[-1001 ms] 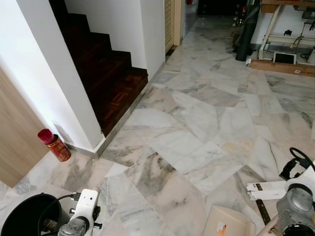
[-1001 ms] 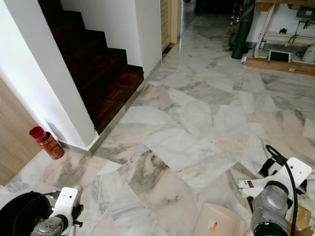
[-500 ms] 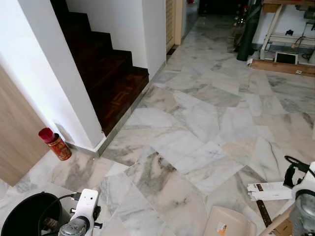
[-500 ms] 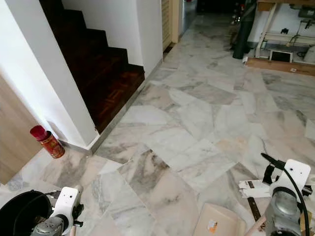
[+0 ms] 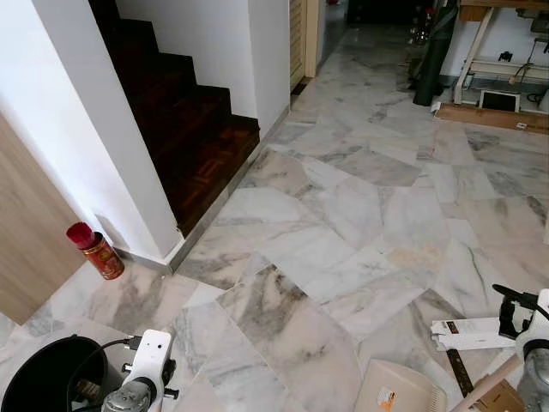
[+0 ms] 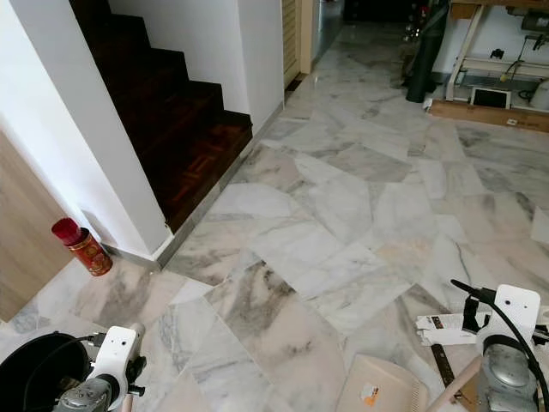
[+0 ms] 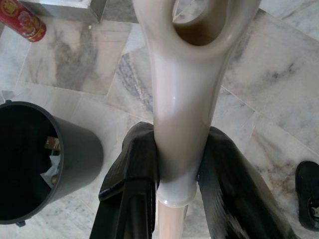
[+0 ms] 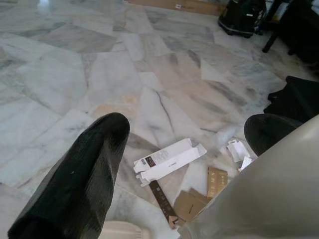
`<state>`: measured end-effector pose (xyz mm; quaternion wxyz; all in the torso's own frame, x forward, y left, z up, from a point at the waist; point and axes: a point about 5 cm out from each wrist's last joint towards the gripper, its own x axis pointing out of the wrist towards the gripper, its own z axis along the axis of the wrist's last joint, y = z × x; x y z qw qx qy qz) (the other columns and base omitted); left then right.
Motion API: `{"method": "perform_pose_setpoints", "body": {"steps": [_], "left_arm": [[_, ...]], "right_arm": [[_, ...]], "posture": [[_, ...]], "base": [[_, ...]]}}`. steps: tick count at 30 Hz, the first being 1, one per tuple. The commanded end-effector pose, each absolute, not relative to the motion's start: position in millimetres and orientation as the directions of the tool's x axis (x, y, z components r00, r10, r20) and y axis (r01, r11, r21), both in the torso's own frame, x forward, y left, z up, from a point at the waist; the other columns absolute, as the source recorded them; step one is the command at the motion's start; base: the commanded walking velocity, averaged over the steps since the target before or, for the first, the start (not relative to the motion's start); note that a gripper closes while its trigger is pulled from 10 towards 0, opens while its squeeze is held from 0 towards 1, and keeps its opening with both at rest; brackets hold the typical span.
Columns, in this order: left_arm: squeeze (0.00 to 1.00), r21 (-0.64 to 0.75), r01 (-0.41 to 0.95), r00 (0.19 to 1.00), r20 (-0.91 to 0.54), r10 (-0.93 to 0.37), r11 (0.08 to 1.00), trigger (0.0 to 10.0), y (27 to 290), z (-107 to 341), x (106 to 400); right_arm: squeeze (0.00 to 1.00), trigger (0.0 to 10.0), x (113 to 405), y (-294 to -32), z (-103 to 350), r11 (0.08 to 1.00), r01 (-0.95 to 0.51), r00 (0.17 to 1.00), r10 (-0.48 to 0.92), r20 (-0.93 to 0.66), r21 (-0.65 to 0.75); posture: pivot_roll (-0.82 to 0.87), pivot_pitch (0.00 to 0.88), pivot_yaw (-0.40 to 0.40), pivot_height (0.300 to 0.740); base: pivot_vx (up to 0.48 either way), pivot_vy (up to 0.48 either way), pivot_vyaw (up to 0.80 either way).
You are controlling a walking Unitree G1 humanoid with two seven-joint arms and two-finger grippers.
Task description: Sweep floor
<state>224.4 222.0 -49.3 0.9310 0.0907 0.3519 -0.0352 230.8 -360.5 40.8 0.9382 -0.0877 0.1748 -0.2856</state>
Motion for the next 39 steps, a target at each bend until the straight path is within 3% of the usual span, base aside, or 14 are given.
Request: {"method": "perform_pose_setpoints", "body": {"steps": [1, 23, 32, 39], "left_arm": [[0.00, 0.152, 0.124, 0.750, -0.661, 0.007, 0.981, 10.0, 225, -49, 223], [0.00, 0.158, 0.131, 0.756, -0.655, 0.005, 0.979, 10.0, 226, -48, 225], [0.00, 0.164, 0.138, 0.759, -0.651, 0.002, 0.977, 10.0, 227, -47, 225], [0.00, 0.170, 0.146, 0.761, -0.649, -0.001, 0.975, 10.0, 228, -46, 226]], "right_arm": [[0.00, 10.0, 235, -358, 44, 0.845, 0.454, 0.808, -0.525, -0.269, -0.284], [0.00, 10.0, 221, -339, 26, 0.861, 0.431, 0.845, -0.490, -0.216, -0.269], [0.00, 10.0, 205, -350, 23, 0.786, 0.537, 0.778, -0.602, -0.181, -0.307], [0.00, 10.0, 202, -357, 29, 0.720, 0.660, 0.713, -0.690, -0.122, -0.214]], "posture": [[-0.04, 0.000, 0.040, 0.740], [-0.03, 0.000, 0.047, 0.740], [-0.04, 0.000, 0.054, 0.740], [-0.04, 0.000, 0.060, 0.740]], "base": [[0.000, 0.000, 0.00], [0.000, 0.000, 0.00], [0.000, 0.000, 0.00], [0.000, 0.000, 0.00]]}}
